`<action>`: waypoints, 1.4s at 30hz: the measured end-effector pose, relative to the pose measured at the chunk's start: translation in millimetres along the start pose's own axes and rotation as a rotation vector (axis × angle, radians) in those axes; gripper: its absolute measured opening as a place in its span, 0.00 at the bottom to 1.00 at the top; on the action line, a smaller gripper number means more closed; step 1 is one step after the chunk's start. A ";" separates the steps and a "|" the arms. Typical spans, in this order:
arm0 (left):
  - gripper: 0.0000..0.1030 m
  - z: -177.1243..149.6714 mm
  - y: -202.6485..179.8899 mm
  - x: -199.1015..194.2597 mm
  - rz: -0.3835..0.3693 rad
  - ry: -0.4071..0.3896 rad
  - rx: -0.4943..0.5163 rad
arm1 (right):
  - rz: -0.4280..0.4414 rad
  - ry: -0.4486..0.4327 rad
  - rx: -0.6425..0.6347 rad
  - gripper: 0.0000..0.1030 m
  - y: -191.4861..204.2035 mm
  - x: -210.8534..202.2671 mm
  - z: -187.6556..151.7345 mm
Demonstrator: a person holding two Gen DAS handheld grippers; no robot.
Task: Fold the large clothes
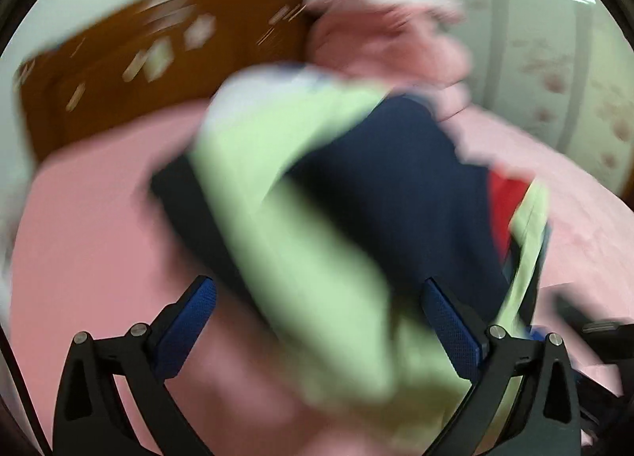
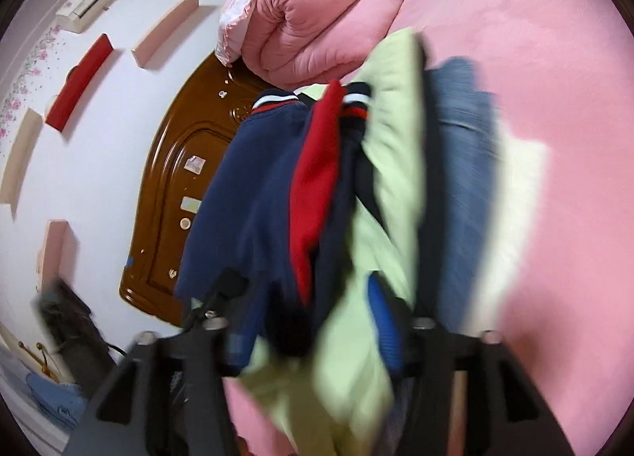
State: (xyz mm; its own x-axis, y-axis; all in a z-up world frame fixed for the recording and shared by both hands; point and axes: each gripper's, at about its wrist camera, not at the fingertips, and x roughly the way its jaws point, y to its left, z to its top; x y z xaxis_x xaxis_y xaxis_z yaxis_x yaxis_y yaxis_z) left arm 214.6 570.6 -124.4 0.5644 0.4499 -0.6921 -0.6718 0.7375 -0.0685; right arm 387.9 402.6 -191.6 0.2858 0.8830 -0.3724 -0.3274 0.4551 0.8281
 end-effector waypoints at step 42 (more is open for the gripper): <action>0.99 -283.0 -164.8 -498.7 -0.334 0.441 0.677 | -0.944 0.122 0.092 0.94 57.1 -621.6 -286.5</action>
State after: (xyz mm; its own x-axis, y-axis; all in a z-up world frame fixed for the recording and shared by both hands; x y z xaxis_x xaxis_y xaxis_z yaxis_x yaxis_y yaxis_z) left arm -91.9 82.2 28.7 0.3497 0.0240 -0.9365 0.0040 0.9996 0.0271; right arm -66.4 -87.4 -32.9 0.2982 0.1647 -0.9402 0.0636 0.9794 0.1918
